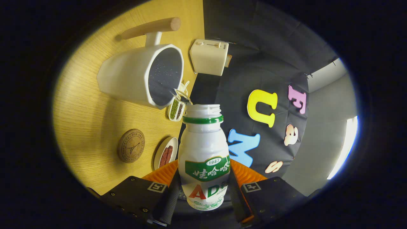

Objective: Take the bottle from table, then pour the juice into the cup, finally place the bottle on the coaster

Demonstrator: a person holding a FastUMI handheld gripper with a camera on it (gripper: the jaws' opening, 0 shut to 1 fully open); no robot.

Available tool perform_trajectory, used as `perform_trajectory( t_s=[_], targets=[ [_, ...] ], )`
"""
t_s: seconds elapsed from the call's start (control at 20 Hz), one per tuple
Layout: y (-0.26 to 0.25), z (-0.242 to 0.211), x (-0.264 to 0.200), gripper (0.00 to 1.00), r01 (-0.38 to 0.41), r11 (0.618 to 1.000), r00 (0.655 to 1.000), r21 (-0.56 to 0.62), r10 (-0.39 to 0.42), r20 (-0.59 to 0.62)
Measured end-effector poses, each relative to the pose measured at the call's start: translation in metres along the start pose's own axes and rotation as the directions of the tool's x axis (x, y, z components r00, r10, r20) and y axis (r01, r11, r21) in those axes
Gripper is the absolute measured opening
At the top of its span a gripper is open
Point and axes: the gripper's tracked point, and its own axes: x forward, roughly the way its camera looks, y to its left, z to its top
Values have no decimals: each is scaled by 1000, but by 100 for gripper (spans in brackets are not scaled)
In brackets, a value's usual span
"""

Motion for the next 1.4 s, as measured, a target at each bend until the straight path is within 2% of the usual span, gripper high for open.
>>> perform_trajectory(
  t_s=[0.95, 1.4],
  targets=[
    [-5, 2, 1, 72, 43, 994, 999, -103, -39, 35],
    [-5, 2, 4, 72, 38, 989, 999, -145, -32, 41]
  ],
)
